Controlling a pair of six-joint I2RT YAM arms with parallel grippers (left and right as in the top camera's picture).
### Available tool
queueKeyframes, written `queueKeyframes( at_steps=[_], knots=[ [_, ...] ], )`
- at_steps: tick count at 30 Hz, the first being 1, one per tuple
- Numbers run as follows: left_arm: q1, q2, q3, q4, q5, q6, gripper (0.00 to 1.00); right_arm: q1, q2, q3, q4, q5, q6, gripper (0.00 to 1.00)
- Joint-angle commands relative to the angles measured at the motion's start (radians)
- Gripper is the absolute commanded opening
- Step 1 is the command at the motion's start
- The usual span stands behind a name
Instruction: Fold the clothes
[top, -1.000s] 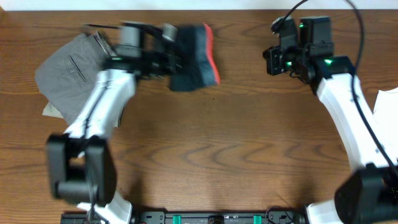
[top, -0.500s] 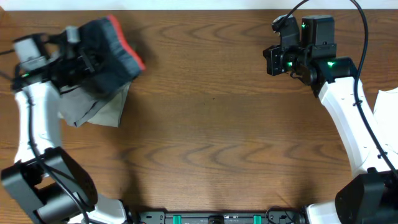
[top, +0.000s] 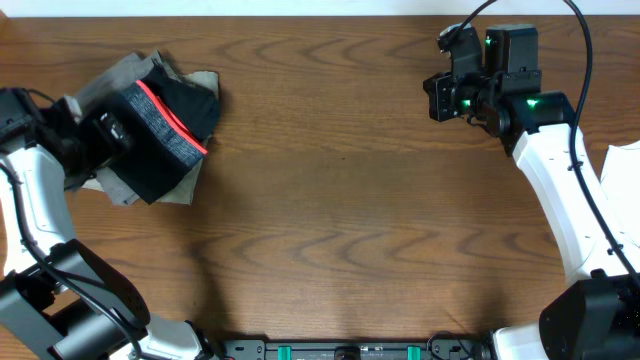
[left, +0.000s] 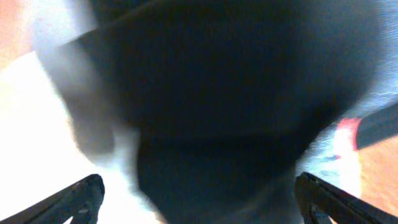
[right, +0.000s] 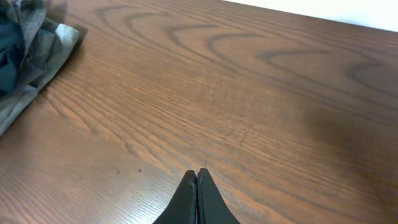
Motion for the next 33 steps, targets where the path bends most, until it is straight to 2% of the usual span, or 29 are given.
queueKeyframes(
  at_steps=[1,5,8,11,15,16,20,24,25,27,33],
  knots=[
    [0.043,-0.059,0.032,-0.034,-0.126,-0.031,0.98,0.012,0.004,0.000,0.000,0.000,0.013,0.01],
    [0.080,-0.158,0.040,-0.039,-0.112,-0.079,0.98,0.012,0.004,0.000,0.000,0.000,0.013,0.01],
    [0.079,-0.272,0.045,-0.048,-0.019,-0.071,0.98,0.012,0.003,0.000,0.007,-0.007,0.013,0.03],
    [0.045,-0.397,0.045,-0.090,0.120,0.008,0.98,0.009,-0.009,0.000,0.034,-0.050,0.013,0.09],
    [-0.054,-0.564,0.045,-0.193,0.129,0.113,0.98,-0.003,-0.085,0.000,0.068,-0.146,0.002,0.18],
    [-0.081,-0.605,0.045,-0.212,0.129,0.130,0.98,-0.006,-0.116,0.000,0.069,-0.147,0.002,0.21],
    [-0.149,-0.774,0.045,-0.254,0.075,0.137,0.98,-0.008,-0.300,0.000,0.008,-0.099,-0.063,0.50],
    [-0.154,-0.913,0.045,-0.269,0.000,0.116,0.98,-0.008,-0.504,0.000,-0.059,0.002,-0.069,0.67],
    [-0.154,-0.937,0.045,-0.277,-0.003,0.103,0.98,-0.008,-0.546,0.000,-0.072,0.014,-0.069,0.75],
    [-0.154,-0.982,0.044,-0.310,-0.008,0.101,0.98,-0.008,-0.649,0.000,-0.118,0.032,-0.070,0.99],
    [-0.154,-0.982,0.042,-0.390,-0.071,0.103,0.98,-0.008,-0.774,0.000,-0.198,0.082,-0.070,0.99]
  ],
)
